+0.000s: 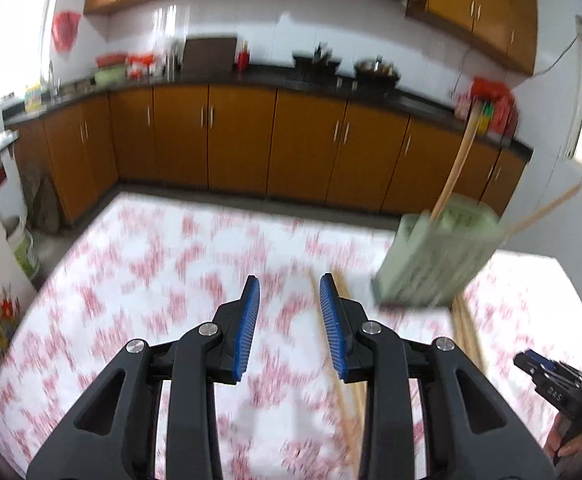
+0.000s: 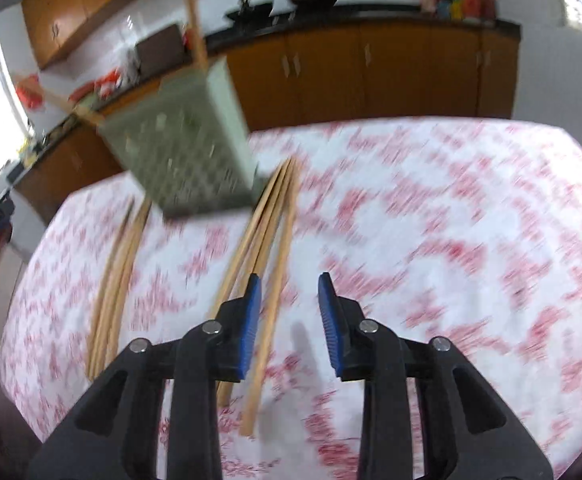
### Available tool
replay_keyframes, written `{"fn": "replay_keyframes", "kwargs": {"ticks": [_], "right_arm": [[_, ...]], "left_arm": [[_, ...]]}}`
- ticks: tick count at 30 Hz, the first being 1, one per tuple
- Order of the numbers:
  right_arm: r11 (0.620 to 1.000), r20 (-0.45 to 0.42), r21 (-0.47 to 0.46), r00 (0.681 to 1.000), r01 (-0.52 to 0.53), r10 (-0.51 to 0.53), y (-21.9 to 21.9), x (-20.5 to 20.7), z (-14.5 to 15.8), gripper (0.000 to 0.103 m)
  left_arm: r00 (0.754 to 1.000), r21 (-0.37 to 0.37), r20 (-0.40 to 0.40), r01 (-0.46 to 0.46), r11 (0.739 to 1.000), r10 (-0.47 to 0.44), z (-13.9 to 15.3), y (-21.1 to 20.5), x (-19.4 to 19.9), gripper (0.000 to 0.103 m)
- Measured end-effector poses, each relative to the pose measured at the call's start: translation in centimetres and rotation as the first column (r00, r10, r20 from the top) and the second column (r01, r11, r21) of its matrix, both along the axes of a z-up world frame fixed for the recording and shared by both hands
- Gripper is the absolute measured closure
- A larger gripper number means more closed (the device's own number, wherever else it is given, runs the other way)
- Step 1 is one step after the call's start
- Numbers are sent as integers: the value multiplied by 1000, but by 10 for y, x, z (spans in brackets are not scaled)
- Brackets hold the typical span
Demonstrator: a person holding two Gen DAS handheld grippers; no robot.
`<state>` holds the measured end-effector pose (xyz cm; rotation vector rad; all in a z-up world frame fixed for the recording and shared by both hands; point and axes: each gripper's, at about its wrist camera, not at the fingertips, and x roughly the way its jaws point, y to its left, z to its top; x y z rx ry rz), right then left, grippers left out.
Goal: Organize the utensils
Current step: 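Withdraw both open tools from the holder back down toward the loose chopsticks, then close the left tool on a chopstick while the right tool grasps another chopstick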
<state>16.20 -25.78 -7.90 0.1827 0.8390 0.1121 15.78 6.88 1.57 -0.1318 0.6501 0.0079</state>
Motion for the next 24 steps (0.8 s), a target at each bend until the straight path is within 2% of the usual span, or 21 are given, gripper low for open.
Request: {"fn": "replay_keyframes", "kwargs": {"ticks": [3,7,11,17,21,24], "right_arm": [[999,-39,-29,999,-22,21,14,4,-18,79],[997,-69,-75,997,-26,21,21,10,-29,82],[991,-50,-130,999,-12,6,18,9,-32,95],[981,-53,-112,985,158,-165,-23,17,-33,95],[979,-53,-99,982,177,-182,-38,15,-33,95],[979,-45,-116,984,168,-174,-37,13,-34,95]], "left_arm": [[998,-16,-71,2,1000,-3,-29,1,-3,71],[991,-40,-131,14,999,-19,-52,-3,-3,71],[986,-60,-163,37,998,-47,-69,-13,-7,71],[976,-79,-193,84,993,-98,-84,-27,-6,71],[969,-74,-216,103,992,-117,-91,-39,-2,71],[965,-57,-232,111,992,-121,-96,-48,2,75]]}}
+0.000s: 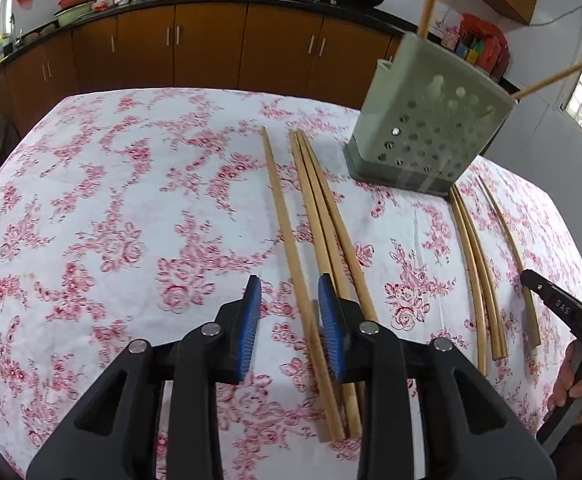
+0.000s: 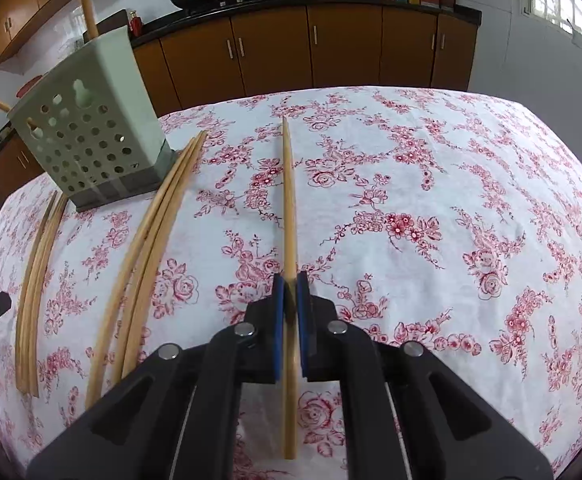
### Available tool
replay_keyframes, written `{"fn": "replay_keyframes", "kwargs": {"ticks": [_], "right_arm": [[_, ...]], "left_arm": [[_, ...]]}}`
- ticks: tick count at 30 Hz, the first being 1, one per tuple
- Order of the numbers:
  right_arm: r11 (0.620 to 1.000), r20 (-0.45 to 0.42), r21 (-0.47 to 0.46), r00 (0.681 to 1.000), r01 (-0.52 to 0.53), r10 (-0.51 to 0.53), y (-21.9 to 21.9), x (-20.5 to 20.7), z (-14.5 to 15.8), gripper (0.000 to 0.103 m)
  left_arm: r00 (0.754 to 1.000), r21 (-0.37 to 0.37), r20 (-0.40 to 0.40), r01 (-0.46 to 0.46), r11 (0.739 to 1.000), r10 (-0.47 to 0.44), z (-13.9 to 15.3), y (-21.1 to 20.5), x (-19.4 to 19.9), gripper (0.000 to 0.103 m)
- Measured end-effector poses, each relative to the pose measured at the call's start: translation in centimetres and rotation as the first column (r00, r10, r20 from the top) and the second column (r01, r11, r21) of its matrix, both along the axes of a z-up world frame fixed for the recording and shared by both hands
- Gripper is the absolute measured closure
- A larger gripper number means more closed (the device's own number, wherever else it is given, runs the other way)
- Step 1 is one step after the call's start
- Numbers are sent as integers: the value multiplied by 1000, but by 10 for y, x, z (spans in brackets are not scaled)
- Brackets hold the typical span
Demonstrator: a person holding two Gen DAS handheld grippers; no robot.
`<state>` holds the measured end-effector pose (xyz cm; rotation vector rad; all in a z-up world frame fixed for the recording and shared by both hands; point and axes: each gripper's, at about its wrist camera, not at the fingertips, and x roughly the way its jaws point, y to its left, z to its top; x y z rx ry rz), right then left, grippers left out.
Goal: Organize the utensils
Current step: 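Close the left tool on a chopstick while the right tool grasps another chopstick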
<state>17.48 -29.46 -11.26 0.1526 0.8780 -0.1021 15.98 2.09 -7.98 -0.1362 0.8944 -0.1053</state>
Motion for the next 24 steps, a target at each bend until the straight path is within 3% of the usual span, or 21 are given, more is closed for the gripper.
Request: {"fn": "replay_keyframes", "kwargs": {"ticks": [7,15,24], "right_arm": [[1000,1,0,1000,-8,8,1,-2,0,95],[999,13,17,999,-49,49,10,0,0,95],[998,20,15,998,-54,54,14,4,-2,95]], "left_arm": [[1000,102,-12,-9,995,10,-11,-14,6,95],[993,131,-2,-119,984,120,-11,29,24,96],[998,110,20,-67,992,65,-13,46,24,95]]}}
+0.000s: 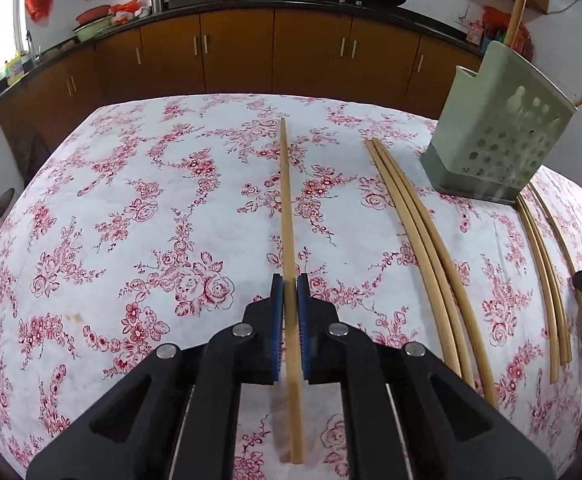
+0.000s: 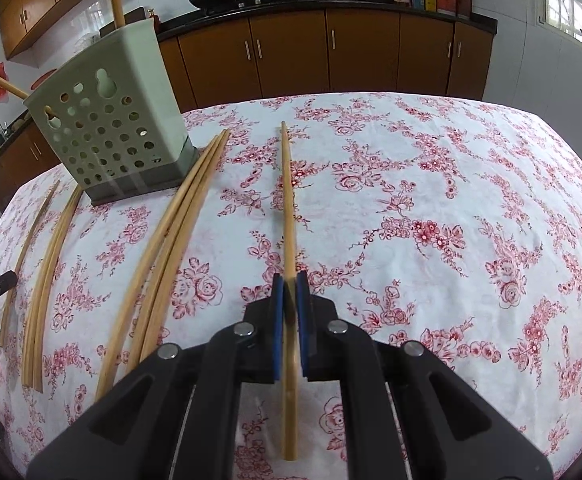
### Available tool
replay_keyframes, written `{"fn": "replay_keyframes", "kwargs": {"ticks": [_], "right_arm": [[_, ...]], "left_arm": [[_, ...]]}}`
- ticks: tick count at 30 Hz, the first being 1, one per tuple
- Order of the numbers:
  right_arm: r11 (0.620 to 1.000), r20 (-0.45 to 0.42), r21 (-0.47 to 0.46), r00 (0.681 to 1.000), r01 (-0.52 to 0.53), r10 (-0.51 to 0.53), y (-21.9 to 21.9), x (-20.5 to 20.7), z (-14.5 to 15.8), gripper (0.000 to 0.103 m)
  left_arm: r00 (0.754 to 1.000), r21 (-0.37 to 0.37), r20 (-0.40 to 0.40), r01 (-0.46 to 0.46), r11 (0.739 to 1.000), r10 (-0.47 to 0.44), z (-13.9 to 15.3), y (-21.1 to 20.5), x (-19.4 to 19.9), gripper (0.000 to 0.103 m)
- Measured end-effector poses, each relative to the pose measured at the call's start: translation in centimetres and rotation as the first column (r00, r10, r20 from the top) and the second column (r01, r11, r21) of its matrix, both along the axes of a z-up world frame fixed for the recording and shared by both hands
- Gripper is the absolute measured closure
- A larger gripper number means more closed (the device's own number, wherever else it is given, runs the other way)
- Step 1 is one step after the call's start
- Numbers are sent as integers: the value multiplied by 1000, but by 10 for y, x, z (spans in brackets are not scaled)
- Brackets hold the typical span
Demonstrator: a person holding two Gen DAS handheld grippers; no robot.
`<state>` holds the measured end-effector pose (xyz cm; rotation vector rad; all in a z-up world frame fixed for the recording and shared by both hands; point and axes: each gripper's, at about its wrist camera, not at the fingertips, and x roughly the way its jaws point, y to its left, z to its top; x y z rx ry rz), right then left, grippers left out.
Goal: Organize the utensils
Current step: 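Close the left tool on a chopstick while the right tool grasps another chopstick, then raise the left tool's chopstick into the holder while the right tool inserts its chopstick too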
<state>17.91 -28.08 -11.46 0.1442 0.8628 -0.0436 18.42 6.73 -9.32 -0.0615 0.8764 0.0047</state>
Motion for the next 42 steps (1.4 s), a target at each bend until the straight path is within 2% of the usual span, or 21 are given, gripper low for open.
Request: {"fn": "replay_keyframes", "kwargs": {"ticks": [16,19,33,37,42], "right_arm": [[1000,1,-1,1000,3,-3,0,-3,-1,95],[1000,-1,-20,1000,-7,7,3,-10,-1,95],[1000,-3,-1,1000,-15,15,3,-27,-1,95],[1000,33,16,999,0,-1,-3,-39,14,95],[1000,126,15,992,16,-17,-13,-52,48,95]], "left_arm": [[1000,7,-2,1,1000,-1,0,0,-1,94],[1000,28,-4,13,1000,-13,1,-2,-8,94],[999,59,-11,33,998,-32,1,-7,-38,95],[999,42,-22,34,999,-33,8,-4,-41,96],[997,8,75,23,1000,-24,45,5,-50,96]]}}
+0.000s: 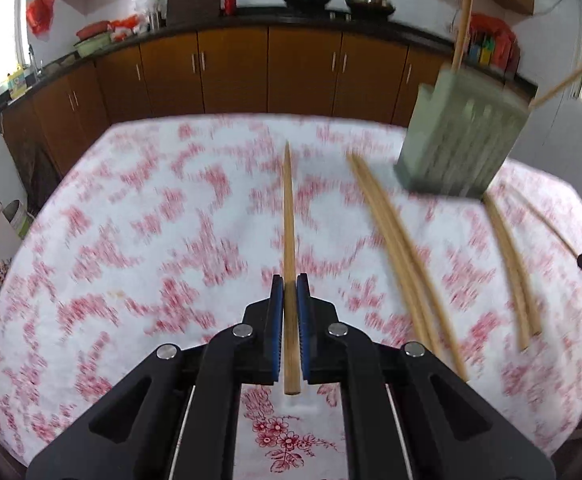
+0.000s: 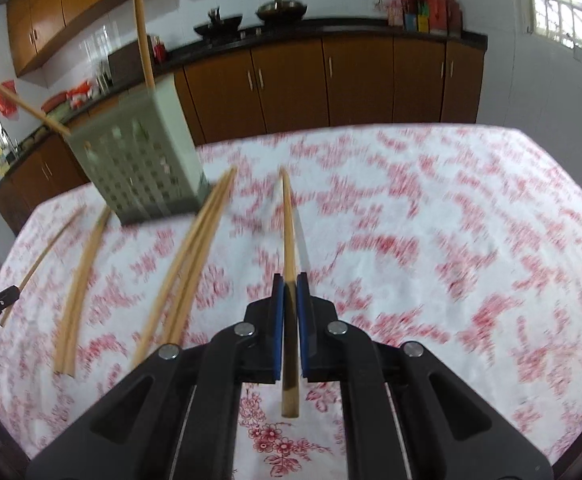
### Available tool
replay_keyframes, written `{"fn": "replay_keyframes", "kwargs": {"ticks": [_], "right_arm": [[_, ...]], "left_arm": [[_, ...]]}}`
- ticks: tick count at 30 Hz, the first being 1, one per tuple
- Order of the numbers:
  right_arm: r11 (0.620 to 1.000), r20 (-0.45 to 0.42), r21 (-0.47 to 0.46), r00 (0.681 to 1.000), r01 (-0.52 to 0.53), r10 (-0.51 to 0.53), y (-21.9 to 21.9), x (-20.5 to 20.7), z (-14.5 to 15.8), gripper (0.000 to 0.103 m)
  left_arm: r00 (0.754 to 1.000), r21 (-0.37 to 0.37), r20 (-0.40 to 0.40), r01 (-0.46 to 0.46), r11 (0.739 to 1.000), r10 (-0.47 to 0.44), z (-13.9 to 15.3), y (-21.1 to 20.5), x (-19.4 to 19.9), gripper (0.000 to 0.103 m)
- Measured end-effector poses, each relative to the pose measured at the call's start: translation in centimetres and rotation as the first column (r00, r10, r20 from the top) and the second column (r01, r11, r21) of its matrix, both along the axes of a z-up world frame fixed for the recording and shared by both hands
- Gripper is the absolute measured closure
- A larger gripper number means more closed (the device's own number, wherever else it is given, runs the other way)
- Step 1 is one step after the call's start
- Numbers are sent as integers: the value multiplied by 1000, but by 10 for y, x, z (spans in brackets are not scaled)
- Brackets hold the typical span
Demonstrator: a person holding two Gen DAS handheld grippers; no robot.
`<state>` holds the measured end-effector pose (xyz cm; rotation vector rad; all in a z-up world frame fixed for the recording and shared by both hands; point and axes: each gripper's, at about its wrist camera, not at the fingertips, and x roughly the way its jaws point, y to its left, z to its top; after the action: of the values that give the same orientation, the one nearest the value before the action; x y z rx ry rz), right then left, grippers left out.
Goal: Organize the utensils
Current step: 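Raise the left tool's chopstick into the holder while the right tool inserts its chopstick too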
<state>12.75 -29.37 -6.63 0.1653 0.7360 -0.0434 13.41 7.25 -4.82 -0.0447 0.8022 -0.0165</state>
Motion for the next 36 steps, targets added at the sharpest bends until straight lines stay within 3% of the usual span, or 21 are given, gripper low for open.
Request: {"fn": "replay_keyframes", "kwargs": {"ticks": [13,25,31,36], "right_arm": [[999,199,28,979,31,-36,-18,-6,71,95],[1000,258,11,966,-4,1,-11,-3,103,95],[996,310,37,949,-81,65,-1,-10,143,95],[984,383,73,916,-160,120,11,-15,181,96]], "left_arm": [[968,-85,248,-15,996,36,91,9,-9,96],[950,-74,312,9,997,15,120,-1,-9,96],[930,-74,367,70,995,-39,151,-17,-20,96],[897,-83,436,122,989,-74,182,-40,-24,96]]}}
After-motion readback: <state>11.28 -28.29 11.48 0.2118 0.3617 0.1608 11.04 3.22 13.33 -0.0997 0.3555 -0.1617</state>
